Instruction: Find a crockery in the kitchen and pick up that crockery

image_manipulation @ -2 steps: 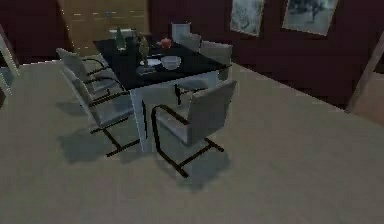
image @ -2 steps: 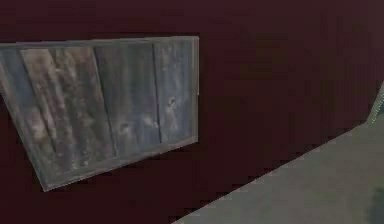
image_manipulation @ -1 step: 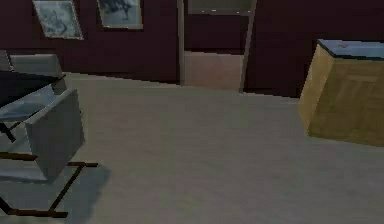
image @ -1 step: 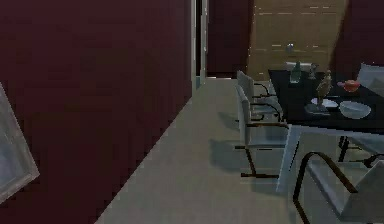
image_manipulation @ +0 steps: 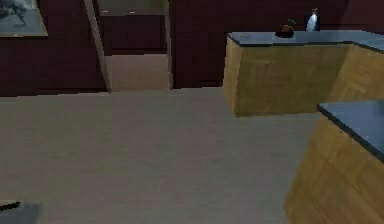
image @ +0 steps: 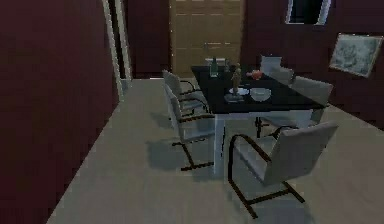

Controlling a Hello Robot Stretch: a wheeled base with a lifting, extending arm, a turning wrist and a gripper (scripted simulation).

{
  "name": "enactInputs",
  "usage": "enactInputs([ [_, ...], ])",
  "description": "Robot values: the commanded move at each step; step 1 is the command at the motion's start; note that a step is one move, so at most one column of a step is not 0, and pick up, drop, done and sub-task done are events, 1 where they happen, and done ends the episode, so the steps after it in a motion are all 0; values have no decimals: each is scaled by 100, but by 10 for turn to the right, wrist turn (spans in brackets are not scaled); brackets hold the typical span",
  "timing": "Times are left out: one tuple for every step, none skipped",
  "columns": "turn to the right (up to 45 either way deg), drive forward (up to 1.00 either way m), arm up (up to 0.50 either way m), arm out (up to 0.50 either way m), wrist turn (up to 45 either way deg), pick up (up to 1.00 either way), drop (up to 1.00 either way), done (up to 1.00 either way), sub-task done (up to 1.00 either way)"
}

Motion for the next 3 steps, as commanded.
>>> enactInputs([
  [0, 70, 0, 0, 0, 0, 0, 0, 0],
  [-450, 0, 0, 0, 0, 0, 0, 0, 0],
  [-120, 0, 0, 0, 0, 0, 0, 0, 0],
])
